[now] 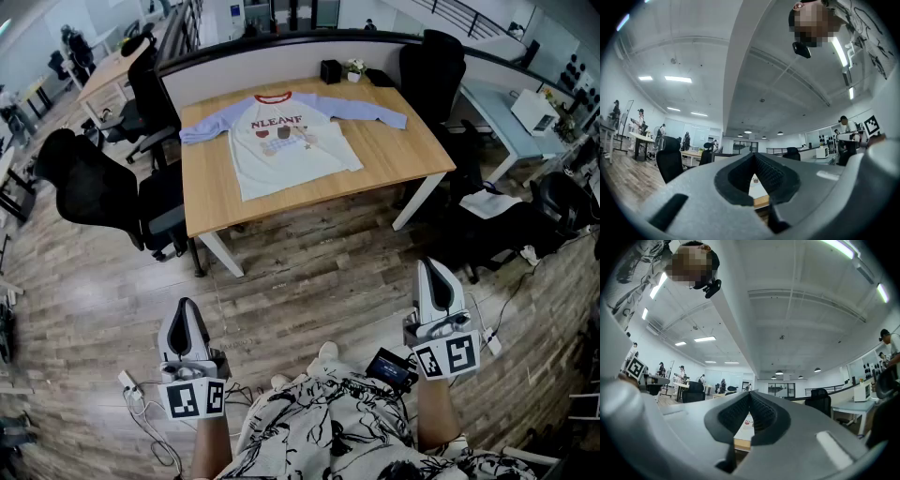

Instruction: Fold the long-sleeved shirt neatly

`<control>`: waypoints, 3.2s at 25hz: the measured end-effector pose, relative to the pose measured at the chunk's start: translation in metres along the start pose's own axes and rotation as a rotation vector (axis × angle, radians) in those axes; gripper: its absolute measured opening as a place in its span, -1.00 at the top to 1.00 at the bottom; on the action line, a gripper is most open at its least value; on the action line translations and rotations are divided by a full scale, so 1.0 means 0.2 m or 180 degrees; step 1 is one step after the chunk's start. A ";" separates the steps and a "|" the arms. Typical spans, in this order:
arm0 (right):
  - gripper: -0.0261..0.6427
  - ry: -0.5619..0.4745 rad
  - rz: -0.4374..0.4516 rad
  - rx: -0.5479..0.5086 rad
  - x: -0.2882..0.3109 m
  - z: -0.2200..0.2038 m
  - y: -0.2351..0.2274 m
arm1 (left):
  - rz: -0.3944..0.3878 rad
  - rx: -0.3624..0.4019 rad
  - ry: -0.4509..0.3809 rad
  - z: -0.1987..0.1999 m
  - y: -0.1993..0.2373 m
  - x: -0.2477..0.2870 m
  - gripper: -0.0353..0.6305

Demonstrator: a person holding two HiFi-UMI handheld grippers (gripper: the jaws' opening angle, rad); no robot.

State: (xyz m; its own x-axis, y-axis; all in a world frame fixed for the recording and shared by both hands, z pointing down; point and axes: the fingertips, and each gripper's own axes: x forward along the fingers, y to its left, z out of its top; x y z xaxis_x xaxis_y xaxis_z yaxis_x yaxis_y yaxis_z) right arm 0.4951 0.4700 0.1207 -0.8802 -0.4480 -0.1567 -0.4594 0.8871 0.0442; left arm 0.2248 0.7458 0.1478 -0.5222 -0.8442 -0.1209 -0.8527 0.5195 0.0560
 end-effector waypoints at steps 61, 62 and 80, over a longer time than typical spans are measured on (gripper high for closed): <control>-0.44 0.0050 0.0433 0.0393 0.27 -0.23 -0.32 | 0.0672 0.0325 0.0205 -0.09 -0.14 0.20 -0.74; -0.44 0.0056 0.0445 0.0406 0.27 -0.24 -0.35 | 0.0688 0.0312 0.0204 -0.10 -0.15 0.21 -0.74; -0.47 0.0040 0.0448 0.0292 0.71 -0.34 -0.58 | 0.0666 0.0294 0.0225 -0.27 -0.08 0.76 -0.74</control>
State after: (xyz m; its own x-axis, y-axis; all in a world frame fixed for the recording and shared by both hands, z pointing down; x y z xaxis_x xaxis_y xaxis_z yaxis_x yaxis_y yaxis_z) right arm 0.4156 0.2969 0.1599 -0.9368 -0.3193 -0.1430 -0.3190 0.9474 -0.0254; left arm 0.1591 0.6023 0.1822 -0.6901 -0.7222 -0.0464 -0.7223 0.6913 -0.0187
